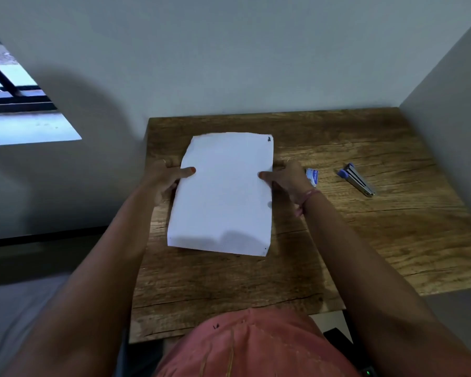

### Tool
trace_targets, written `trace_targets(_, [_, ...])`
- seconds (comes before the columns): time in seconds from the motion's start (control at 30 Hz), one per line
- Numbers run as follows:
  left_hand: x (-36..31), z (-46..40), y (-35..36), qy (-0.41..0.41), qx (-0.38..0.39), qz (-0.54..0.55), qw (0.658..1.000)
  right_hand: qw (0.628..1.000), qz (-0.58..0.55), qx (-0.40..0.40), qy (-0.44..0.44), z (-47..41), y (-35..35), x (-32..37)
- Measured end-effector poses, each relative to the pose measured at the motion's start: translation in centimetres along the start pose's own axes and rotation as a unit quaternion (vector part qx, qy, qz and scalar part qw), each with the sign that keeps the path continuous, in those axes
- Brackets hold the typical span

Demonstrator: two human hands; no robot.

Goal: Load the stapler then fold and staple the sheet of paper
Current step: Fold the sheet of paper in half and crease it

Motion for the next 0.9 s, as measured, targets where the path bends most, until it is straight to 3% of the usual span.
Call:
trace_targets(0.17, [-2.5,1.4,0.4,0.080,0.037,0.055,0.995,0.994,-0.104,0.029,0.015,0.4,-1.5,1.5])
trace_targets(0.3, [-5.8,2.4,0.2,0.152,0.038,0.069,0.985,0.982,-0.171,0.079,-0.033,1.4,-2.5,5.1])
trace_targets(0.5, [-10.0,3.8,0.3,0.237,0.056,0.066,0.968,0.978,-0.133,0.037,-0.154,3.0,-4.9,9.9])
trace_targets(0.73, [-14.3,7.9,2.1,0.336,0.116,0.138,0.924,0.931,-0.131,0.007,-0.339,5.6,-7.1,13.9])
trace_targets(0.9, [-12.0,9.7,2.1,0.380,0.093,0.039,0.920,0.926,-0.023,0.009,-0.377,7.5,-6.6,10.7])
Point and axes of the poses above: each hand's wrist, its own z-axis away from the middle knuckle, its own y-axis out of the palm, x = y × z, the point moved 7 cm from there along -z, towards the middle knuckle, and after that the axes turned 6 degrees about z, right-handed, at the moved point
